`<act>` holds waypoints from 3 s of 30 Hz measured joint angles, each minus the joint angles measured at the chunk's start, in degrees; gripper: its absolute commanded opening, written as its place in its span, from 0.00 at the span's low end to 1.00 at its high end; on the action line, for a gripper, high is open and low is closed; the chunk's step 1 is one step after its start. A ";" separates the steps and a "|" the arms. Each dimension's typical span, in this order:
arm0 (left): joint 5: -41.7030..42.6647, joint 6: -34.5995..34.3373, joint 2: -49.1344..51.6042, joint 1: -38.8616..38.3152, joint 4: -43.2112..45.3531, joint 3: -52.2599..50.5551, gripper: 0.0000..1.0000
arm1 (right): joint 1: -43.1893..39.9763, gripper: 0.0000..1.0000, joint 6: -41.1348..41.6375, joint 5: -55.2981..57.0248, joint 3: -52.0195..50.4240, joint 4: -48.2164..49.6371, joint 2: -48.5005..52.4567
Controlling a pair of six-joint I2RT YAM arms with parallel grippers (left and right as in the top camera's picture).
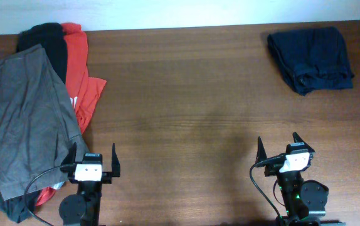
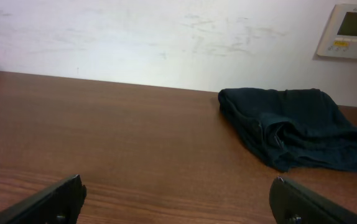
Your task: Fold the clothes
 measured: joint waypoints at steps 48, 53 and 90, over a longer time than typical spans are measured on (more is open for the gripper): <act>-0.04 0.00 0.00 0.00 0.02 0.00 0.99 | 0.00 0.99 -0.02 0.00 0.00 0.00 0.00; -0.07 0.00 0.00 0.00 0.02 0.00 0.99 | 0.00 0.99 -0.04 0.00 0.00 0.02 0.00; 3.91 -0.09 31.93 0.00 -10.08 34.80 0.99 | 0.04 0.99 1.22 -8.22 34.82 -12.41 25.42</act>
